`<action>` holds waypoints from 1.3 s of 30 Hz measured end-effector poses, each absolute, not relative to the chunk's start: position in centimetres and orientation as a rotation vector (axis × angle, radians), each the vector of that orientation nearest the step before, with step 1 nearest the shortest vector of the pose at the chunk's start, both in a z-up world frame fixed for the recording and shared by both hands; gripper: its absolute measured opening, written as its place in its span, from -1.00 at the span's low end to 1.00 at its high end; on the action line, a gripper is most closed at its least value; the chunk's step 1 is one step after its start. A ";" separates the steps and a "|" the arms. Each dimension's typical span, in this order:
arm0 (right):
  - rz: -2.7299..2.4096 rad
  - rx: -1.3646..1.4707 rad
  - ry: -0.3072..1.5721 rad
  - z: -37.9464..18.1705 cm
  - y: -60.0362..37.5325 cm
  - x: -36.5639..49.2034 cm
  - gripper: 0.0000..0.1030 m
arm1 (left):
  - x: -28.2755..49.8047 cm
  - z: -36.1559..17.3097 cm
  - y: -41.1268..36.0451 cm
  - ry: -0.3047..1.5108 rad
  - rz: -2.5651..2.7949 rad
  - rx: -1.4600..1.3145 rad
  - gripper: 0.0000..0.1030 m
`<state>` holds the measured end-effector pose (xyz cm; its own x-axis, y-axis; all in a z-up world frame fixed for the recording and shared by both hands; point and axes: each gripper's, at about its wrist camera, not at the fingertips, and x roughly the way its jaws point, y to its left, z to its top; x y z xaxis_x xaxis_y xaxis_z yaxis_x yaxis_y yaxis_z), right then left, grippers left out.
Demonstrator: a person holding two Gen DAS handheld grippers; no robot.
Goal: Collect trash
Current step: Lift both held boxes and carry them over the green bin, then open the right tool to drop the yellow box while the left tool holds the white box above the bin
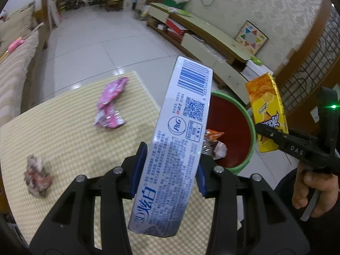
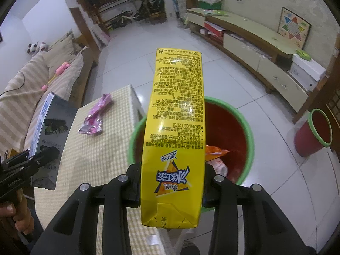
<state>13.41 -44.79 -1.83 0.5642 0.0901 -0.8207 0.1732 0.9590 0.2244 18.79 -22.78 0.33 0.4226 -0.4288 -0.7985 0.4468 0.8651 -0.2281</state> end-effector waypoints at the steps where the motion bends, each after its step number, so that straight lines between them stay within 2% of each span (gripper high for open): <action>1: -0.057 0.298 0.974 -1.9 -45.3 13.4 -0.29 | 18.9 0.4 -23.5 0.993 -0.560 0.027 -0.22; 14: -0.136 0.388 0.991 -3.8 -48.9 14.0 -0.29 | 20.0 0.4 -29.4 1.011 -0.648 0.036 -0.22; 39: -0.172 0.414 1.004 -4.3 -49.5 14.9 -0.27 | 21.0 0.3 -30.8 1.033 -0.650 0.022 -0.22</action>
